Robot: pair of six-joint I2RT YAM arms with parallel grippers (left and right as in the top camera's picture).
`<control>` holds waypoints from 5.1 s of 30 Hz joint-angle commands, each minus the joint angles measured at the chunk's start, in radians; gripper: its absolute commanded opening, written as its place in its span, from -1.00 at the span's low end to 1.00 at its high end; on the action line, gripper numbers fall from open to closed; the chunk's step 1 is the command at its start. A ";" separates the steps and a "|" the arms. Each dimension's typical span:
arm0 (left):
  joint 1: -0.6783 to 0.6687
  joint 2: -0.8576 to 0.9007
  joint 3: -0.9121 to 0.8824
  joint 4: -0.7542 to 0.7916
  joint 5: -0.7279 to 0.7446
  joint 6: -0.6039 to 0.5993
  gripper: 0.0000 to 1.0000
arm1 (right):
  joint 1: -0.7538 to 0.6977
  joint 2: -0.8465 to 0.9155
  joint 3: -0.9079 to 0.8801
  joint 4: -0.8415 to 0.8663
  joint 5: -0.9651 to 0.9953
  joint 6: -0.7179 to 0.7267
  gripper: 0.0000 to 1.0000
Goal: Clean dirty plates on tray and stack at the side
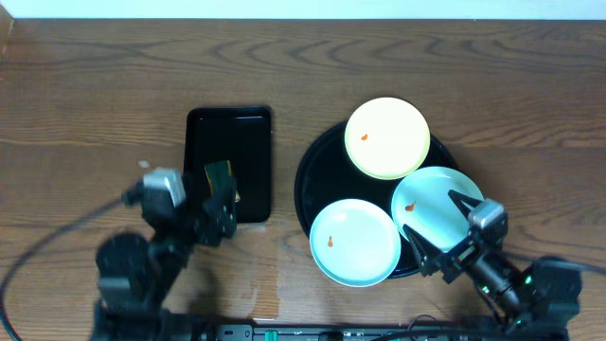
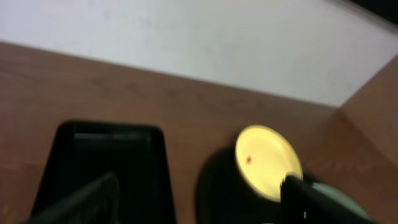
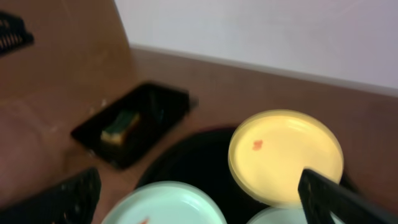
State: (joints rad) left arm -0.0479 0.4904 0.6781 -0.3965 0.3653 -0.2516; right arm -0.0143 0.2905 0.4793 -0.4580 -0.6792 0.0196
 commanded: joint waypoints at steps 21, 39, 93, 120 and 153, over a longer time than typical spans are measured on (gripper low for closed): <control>-0.004 0.677 0.393 -0.504 -0.131 -0.039 0.63 | 0.012 0.877 0.660 -0.497 0.173 0.014 0.96; -0.078 1.250 0.393 -0.283 -0.455 -0.192 -0.20 | 0.016 0.929 0.658 -0.542 0.253 0.040 0.47; -0.093 1.294 0.420 -0.305 -0.246 0.070 -0.85 | 0.016 0.929 0.658 -0.554 0.253 0.063 0.40; -0.095 1.358 0.355 -0.225 -0.246 0.049 -0.79 | 0.016 0.929 0.658 -0.545 0.253 0.063 0.43; -0.095 1.239 0.349 -0.253 -0.246 0.087 -0.85 | 0.016 0.929 0.658 -0.530 0.259 0.062 0.43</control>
State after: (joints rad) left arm -0.1432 1.7317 1.0267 -0.6430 0.1280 -0.1814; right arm -0.0143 1.2194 1.1183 -0.9981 -0.4255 0.0719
